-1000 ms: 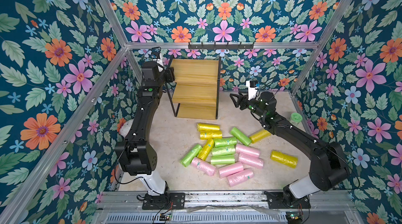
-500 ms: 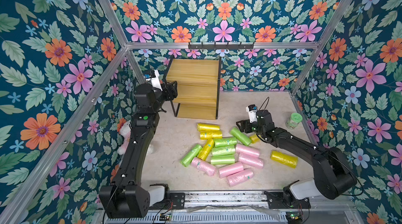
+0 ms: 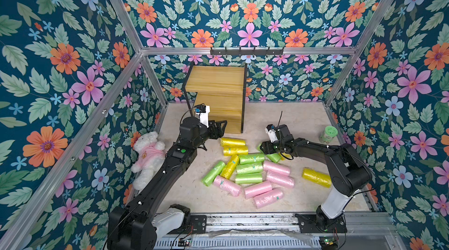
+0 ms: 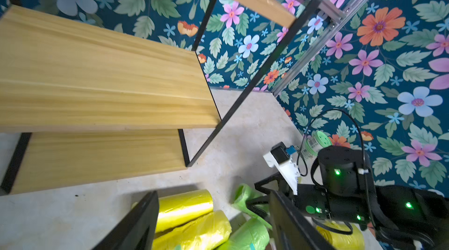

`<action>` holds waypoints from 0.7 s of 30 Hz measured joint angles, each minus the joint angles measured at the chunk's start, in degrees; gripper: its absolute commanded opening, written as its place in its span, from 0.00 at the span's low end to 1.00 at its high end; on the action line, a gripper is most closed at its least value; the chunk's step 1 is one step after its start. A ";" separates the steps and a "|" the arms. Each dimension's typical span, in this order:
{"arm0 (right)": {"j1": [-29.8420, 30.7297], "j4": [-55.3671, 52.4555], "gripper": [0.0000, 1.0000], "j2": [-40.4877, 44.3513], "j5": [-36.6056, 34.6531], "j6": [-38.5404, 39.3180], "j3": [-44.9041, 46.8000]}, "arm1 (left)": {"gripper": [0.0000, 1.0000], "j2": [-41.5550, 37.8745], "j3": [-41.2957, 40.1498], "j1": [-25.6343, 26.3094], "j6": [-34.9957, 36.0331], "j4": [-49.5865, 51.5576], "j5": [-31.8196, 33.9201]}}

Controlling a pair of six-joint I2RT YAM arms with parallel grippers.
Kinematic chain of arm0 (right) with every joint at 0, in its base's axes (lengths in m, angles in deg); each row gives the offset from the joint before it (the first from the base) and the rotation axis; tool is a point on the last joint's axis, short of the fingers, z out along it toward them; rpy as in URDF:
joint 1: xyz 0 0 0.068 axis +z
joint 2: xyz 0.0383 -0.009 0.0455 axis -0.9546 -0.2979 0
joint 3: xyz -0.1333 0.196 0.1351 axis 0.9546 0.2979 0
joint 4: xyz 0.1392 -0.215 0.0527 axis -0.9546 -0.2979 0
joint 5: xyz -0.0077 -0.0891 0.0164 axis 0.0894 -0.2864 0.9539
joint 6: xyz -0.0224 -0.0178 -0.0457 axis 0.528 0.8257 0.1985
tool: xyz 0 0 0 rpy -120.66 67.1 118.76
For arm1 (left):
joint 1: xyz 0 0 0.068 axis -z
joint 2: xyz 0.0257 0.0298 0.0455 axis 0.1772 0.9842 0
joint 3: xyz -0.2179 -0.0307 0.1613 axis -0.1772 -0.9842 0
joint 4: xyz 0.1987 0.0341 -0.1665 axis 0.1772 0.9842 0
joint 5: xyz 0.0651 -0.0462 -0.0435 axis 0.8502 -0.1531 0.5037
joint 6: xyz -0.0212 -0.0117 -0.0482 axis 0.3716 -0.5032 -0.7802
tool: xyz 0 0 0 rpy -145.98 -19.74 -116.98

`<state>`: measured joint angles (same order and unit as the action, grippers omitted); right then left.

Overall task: Sort the rolls of trash bags by color and place them on the shelf
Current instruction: Adjust the shelf at the center of the board, then pick up the roll of trash bags from the center of the board.

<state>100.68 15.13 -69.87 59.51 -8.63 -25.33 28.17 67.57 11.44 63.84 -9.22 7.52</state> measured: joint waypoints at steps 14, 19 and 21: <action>-0.13 -2.14 0.40 -2.25 -0.26 0.04 -4.57 | 0.78 2.93 -4.04 2.05 0.15 -3.54 1.18; -3.98 4.55 0.38 8.79 3.13 -7.02 -0.85 | 0.80 2.58 -7.19 2.54 -2.25 -9.49 -1.40; -4.55 11.34 0.38 14.58 4.79 -12.94 2.56 | 0.81 2.19 -8.74 3.54 -4.57 -13.18 -2.78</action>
<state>96.13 26.47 -55.29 64.30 -21.57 -22.77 30.35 58.83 14.99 59.27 -22.40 4.74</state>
